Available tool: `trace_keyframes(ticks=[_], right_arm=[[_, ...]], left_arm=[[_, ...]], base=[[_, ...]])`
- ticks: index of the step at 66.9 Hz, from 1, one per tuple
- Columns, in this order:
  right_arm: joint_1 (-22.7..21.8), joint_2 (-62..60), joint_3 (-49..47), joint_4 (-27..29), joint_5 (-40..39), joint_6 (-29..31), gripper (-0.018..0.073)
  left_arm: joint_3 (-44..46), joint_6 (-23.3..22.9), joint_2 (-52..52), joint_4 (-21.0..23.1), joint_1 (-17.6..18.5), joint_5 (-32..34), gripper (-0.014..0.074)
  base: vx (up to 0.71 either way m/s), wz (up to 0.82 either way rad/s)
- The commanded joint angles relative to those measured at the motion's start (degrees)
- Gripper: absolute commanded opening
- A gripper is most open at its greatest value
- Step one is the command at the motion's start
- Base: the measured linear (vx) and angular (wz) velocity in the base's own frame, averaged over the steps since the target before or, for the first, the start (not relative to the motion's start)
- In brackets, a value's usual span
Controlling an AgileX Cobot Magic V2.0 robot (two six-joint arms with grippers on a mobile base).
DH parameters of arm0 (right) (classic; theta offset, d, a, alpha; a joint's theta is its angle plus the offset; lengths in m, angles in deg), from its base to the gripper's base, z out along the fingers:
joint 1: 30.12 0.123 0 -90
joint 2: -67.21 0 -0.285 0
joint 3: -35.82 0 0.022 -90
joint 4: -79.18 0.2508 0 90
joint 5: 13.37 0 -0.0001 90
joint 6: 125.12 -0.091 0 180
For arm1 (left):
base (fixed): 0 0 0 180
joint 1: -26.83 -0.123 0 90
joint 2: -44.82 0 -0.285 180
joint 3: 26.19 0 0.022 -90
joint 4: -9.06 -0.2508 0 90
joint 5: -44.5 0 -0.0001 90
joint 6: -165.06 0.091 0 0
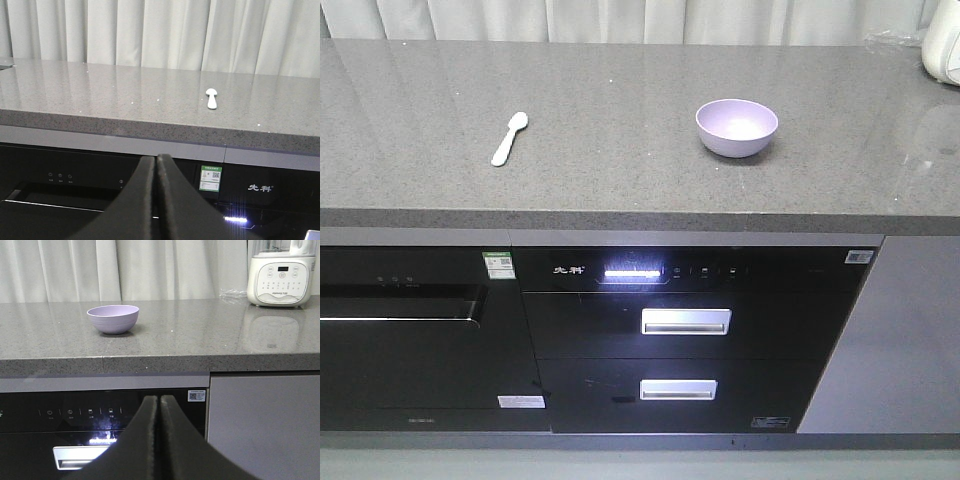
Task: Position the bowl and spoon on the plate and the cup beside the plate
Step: 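Approach the counter and tilt view down toward bowl and spoon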
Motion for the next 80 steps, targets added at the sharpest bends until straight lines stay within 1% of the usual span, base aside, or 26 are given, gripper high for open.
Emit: trace_keyframes(ticks=[1, 80], right_arm=[[0.0, -0.5, 0.4, -0.3, -3.8, 0.8, -0.0001], [0.0, -0.5, 0.4, -0.3, -3.8, 0.8, -0.0001]], left_arm=[[-1.2, -0.3, -0.8, 0.5, 0.0, 4.4, -0.0006], [-1.2, -0.3, -0.8, 0.5, 0.0, 4.4, -0.0006]], base=[[0.06, 0.00], [0.05, 0.00]])
